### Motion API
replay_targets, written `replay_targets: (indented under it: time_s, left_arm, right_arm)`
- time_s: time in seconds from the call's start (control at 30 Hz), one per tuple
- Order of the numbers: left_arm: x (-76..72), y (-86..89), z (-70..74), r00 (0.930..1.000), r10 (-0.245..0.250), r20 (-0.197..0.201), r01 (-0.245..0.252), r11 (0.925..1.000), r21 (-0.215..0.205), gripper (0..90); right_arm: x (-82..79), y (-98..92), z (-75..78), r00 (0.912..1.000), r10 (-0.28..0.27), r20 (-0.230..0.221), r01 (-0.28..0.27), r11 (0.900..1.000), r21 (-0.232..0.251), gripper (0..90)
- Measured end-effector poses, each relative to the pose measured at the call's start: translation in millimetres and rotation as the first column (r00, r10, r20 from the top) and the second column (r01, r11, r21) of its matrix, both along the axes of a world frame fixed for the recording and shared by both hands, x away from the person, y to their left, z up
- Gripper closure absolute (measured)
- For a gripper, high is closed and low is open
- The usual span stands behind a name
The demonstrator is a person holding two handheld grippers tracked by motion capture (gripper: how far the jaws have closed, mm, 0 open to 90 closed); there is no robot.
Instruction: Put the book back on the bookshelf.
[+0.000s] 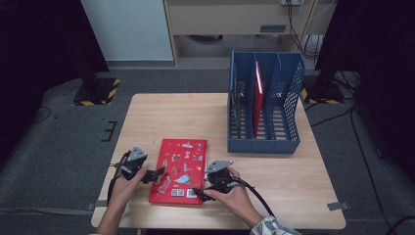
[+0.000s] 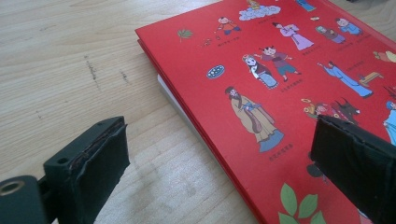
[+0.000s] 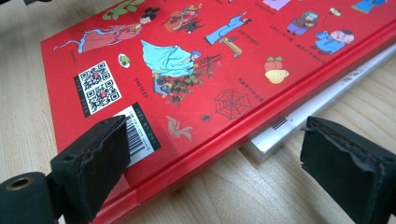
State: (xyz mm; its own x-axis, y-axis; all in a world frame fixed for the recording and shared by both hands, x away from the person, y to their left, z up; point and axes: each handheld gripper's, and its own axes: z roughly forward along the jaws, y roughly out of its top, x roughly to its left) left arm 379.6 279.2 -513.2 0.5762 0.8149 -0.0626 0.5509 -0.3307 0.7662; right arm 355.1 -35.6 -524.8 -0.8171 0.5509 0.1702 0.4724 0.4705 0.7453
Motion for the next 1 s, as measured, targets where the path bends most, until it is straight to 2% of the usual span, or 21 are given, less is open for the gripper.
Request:
replay_targets:
  time_s: [0.1, 0.67, 1.0]
  left_arm:
    - [-0.1, -0.3, -0.2, 1.0000, -0.005, 0.000, 0.005, 1.0000, 0.000, 3.3]
    - [1.1, -7.2, -4.3, 0.9985, -0.045, -0.030, 0.045, 0.9990, 0.005, 2.7]
    - [2.5, -12.6, -7.6, 0.9960, -0.075, -0.048, 0.075, 0.9971, 0.006, 2.3]
  right_arm:
    - [0.5, -0.3, -0.8, 1.0000, -0.003, -0.009, 0.003, 1.000, 0.004, 8.4]
    - [0.3, 1.4, -4.5, 1.0000, 0.005, -0.005, -0.005, 1.000, -0.027, 8.4]
    - [0.6, 1.1, -4.9, 0.9999, 0.011, -0.001, -0.011, 1.000, -0.029, 8.4]
